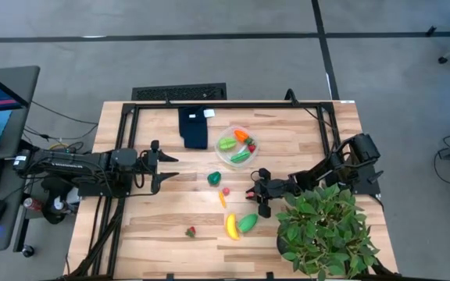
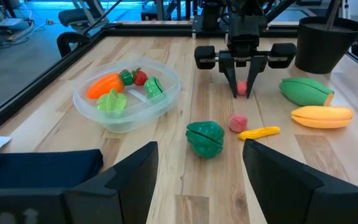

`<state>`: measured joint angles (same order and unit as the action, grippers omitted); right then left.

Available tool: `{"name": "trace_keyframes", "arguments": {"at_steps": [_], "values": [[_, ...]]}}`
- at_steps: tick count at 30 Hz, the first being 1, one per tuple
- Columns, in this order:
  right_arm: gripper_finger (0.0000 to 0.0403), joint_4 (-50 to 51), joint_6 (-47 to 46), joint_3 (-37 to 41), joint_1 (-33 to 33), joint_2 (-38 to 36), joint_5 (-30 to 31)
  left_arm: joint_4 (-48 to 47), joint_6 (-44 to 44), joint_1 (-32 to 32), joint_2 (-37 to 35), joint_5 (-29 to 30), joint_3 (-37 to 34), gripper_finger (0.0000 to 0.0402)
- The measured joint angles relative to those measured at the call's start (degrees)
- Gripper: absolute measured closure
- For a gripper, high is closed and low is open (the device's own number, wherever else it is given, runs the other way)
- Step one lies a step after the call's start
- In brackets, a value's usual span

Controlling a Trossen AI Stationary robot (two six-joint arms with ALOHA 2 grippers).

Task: Pick and placing Produce into tupperware
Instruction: Put the right pink peach into the transparent container

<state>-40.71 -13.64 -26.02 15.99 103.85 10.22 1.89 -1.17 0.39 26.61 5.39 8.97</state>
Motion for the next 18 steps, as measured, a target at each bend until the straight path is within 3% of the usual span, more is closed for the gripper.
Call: {"name": "trace_keyframes", "arguments": {"at_steps": [18], "values": [[0.0311,-1.38,2.09,0.09,-0.68,0.07,-0.36,0.00,0.06,0.02,0.00,0.00,0.00,0.0173]]}}
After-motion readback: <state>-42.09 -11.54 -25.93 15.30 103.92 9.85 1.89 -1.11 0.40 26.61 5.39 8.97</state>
